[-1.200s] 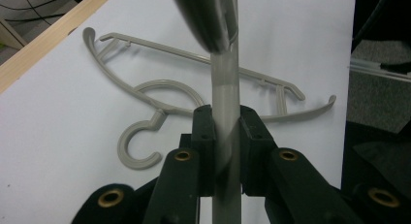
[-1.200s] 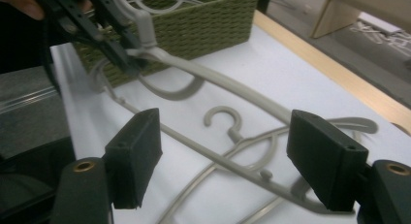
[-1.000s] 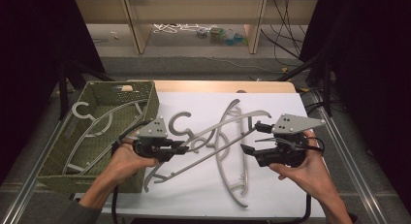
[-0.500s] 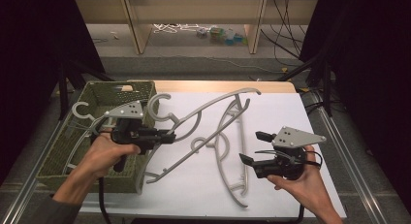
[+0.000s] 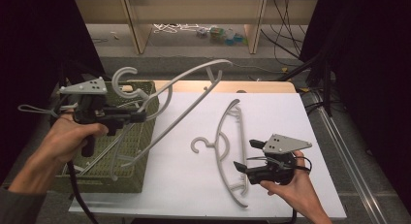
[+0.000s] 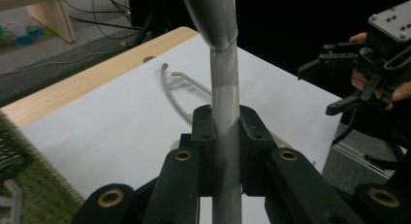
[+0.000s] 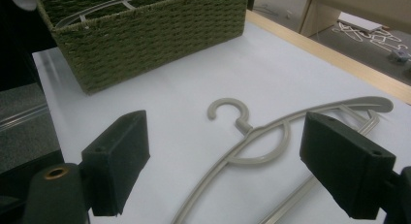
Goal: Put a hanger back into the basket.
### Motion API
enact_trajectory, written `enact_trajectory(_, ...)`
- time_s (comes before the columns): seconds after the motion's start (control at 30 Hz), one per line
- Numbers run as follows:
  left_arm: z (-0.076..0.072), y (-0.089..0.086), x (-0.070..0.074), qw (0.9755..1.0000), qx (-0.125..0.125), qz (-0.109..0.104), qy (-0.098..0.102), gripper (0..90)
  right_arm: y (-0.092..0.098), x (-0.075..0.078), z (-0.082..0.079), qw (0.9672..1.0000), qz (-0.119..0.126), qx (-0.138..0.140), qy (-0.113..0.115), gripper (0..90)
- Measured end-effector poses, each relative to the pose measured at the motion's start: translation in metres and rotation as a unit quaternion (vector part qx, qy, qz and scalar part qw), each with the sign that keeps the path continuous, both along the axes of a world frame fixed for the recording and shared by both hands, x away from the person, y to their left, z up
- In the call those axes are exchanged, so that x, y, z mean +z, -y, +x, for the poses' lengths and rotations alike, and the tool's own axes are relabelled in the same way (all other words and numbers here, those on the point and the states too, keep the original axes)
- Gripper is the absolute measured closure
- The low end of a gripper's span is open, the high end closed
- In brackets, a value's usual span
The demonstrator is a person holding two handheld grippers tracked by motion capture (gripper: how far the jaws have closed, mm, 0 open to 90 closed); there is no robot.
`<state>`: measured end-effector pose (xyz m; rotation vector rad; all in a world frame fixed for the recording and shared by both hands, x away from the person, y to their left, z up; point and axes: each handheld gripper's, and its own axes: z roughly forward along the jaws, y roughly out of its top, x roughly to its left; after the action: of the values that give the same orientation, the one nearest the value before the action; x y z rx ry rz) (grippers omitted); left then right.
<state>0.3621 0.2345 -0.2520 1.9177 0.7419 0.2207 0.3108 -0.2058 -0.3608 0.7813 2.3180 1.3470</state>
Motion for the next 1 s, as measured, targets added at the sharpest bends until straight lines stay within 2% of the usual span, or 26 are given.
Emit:
enact_trajectory(0.03, 0.001, -0.004, 0.002, 0.9999, 0.007, 0.008, 0.002, 79.5, 0.000, 0.000, -0.001, 1.0000, -0.003, 0.003, -0.005, 18.8)
enact_trajectory(0.1, 0.005, -0.013, 0.001, 0.9997, 0.026, 0.001, 0.003, 79.5, 0.000, -0.003, -0.001, 1.0000, -0.004, 0.001, -0.003, 18.4)
enact_trajectory(0.13, 0.007, -0.018, 0.001, 0.9994, 0.033, 0.009, -0.002, 79.5, -0.001, -0.004, -0.001, 1.0000, -0.004, -0.001, -0.004, 18.2)
enact_trajectory(0.33, 0.019, -0.046, -0.010, 0.9969, 0.075, 0.021, 0.000, 79.5, -0.001, -0.015, -0.002, 1.0000, -0.004, 0.000, -0.009, 17.7)
enact_trajectory(0.53, 0.030, -0.077, -0.021, 0.9913, 0.123, 0.045, 0.001, 79.5, 0.000, -0.021, -0.003, 0.9999, -0.003, 0.000, -0.012, 17.7)
enact_trajectory(0.6, 0.032, -0.087, -0.024, 0.9893, 0.132, 0.062, 0.004, 79.5, 0.000, -0.022, -0.002, 0.9999, -0.003, -0.001, -0.012, 17.7)
enact_trajectory(0.63, 0.032, -0.089, -0.026, 0.9886, 0.136, 0.064, 0.005, 79.5, 0.000, -0.023, -0.003, 0.9999, -0.002, -0.001, -0.015, 17.7)
enact_trajectory(0.67, 0.033, -0.093, -0.028, 0.9876, 0.138, 0.076, 0.005, 79.5, 0.000, -0.024, -0.003, 0.9999, -0.003, -0.001, -0.017, 17.7)
enact_trajectory(0.73, 0.036, -0.099, -0.034, 0.9862, 0.147, 0.075, -0.003, 79.5, -0.001, -0.026, -0.002, 0.9998, -0.003, 0.002, -0.017, 17.6)
enact_trajectory(0.77, 0.037, -0.103, -0.036, 0.9852, 0.149, 0.084, -0.004, 79.5, -0.002, -0.026, -0.002, 0.9998, -0.004, 0.003, -0.018, 17.6)
enact_trajectory(0.9, 0.041, -0.113, -0.044, 0.9823, 0.159, 0.098, -0.009, 79.5, -0.002, -0.028, -0.002, 0.9996, -0.012, 0.003, -0.024, 17.5)
enact_trajectory(1.0, 0.045, -0.120, -0.049, 0.9800, 0.165, 0.110, -0.010, 79.5, -0.004, -0.030, -0.001, 0.9997, -0.006, 0.005, -0.024, 17.5)
